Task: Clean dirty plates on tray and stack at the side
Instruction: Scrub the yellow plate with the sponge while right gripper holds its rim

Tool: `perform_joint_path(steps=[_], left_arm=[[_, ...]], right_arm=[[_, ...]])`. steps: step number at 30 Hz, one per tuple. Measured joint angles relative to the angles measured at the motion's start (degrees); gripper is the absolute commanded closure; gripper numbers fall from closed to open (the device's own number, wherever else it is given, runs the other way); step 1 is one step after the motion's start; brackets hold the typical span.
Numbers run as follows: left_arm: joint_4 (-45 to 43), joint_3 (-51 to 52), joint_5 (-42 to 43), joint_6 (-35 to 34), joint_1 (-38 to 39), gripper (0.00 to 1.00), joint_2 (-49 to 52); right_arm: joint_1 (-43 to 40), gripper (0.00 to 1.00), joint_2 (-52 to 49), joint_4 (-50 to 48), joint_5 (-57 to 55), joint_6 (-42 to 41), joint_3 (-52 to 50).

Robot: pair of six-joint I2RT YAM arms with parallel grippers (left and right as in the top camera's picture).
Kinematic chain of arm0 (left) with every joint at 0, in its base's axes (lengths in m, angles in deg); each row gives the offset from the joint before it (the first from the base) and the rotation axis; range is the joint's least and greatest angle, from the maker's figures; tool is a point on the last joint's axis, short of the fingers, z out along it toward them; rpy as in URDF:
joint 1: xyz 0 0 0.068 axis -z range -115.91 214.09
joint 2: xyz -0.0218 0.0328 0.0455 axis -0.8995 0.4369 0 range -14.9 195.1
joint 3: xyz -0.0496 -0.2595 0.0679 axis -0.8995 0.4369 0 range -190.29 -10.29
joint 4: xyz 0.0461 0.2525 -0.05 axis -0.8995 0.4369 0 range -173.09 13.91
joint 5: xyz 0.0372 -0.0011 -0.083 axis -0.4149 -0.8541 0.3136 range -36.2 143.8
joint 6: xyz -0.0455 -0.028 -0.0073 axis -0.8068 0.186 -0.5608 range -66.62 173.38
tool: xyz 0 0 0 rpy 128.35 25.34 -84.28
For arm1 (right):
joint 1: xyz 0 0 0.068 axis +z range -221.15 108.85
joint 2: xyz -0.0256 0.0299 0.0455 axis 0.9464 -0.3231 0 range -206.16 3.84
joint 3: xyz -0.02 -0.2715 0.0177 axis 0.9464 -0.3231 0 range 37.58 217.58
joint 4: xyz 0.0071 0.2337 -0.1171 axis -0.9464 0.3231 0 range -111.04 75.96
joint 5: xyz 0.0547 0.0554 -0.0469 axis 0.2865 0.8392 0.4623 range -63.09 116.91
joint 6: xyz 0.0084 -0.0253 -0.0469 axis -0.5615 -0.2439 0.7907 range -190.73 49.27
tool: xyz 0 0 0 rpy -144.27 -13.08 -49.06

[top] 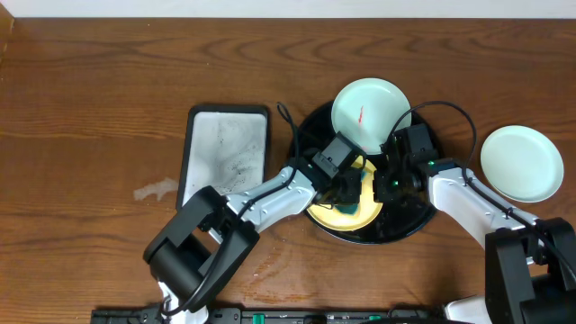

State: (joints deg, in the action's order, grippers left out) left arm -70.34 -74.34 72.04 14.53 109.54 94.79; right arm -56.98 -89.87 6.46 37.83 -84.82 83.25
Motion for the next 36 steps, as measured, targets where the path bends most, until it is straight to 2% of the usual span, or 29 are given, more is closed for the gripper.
perform_joint_path(steps=[4, 10, 16, 22, 30, 36], left_arm=[[6.93, -2.62, -4.98, -0.28, 0.44, 0.93, 0.31], [20.85, -5.88, -20.61, 0.35, -0.28, 0.93, 0.31], [22.36, -6.86, -26.73, 2.95, -0.33, 0.93, 0.94], [16.63, -5.75, -19.34, 3.23, -1.64, 0.93, 1.18], [-0.35, -5.81, -2.95, -0.85, -1.62, 0.93, 4.83], [-2.27, -6.01, 0.11, -1.9, -0.66, 0.93, 5.66]], right_arm=[[0.0, 0.99, 0.0, 0.22, -0.02, 0.02, 0.04], [0.0, 0.99, -0.07, 0.33, 0.72, 0.0, 0.09], [0.46, 0.99, -0.63, 0.28, 3.87, -0.26, 0.11], [0.44, 0.99, -0.74, 0.57, 3.87, -0.39, 0.26], [0.28, 0.99, -0.7, 0.98, 2.78, -0.57, 0.42], [0.28, 0.99, -0.7, 0.96, 2.78, -0.57, 0.42]])
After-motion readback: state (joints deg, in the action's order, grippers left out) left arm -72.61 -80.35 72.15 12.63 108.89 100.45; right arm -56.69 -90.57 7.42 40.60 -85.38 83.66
